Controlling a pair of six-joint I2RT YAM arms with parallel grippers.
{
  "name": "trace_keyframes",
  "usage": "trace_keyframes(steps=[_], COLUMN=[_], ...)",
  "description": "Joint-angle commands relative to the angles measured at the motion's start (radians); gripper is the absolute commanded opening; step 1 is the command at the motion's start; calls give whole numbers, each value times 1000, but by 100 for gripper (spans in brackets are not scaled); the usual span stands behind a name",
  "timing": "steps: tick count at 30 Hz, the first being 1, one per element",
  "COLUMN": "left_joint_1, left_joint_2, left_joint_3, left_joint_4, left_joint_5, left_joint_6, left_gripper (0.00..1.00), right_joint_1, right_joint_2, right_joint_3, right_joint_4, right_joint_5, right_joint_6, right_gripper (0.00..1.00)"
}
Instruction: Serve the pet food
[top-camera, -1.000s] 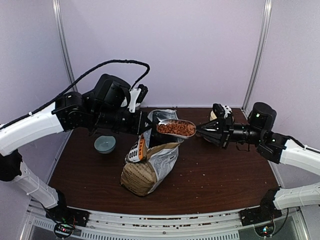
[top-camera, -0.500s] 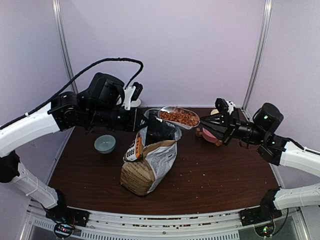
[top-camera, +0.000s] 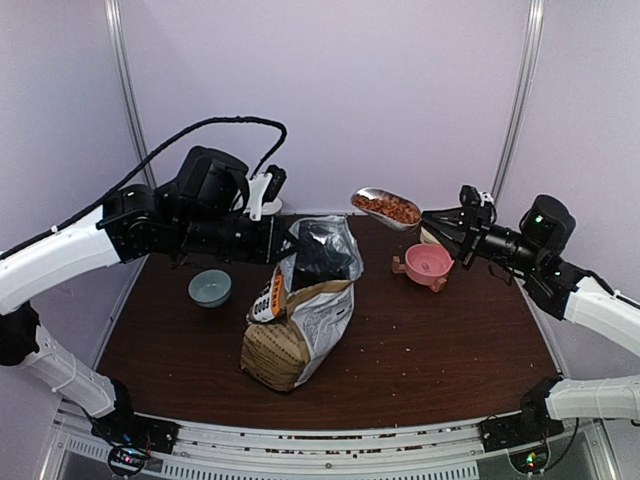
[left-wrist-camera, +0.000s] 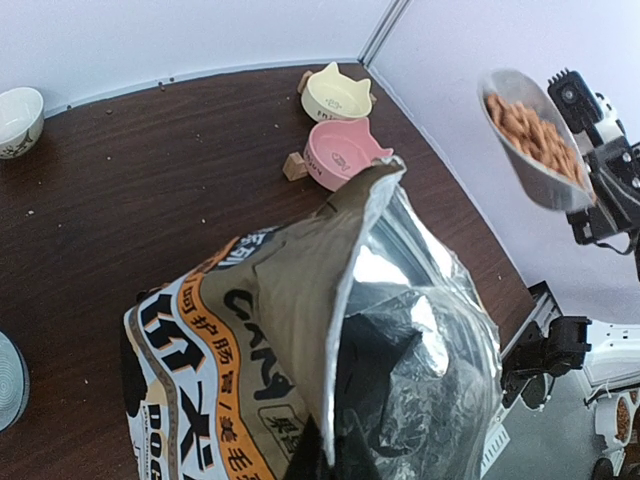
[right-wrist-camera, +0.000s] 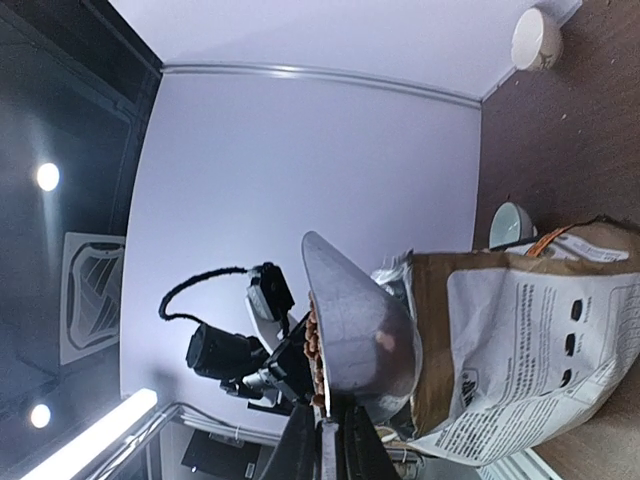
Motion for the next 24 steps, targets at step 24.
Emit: trace_keyframes(steps=[24], left_joint_1=[25], left_joint_2=[-53], left_joint_3=[4], left_joint_4=[188], left_joint_5=[22], left_joint_6=[39], left_gripper=[0], right_joint_1=[-538], right_joint_2=[242], right_joint_3=[-94], right_joint_4=[-229], right_joint_5=[80], right_joint_6=[-464], right_gripper=[0])
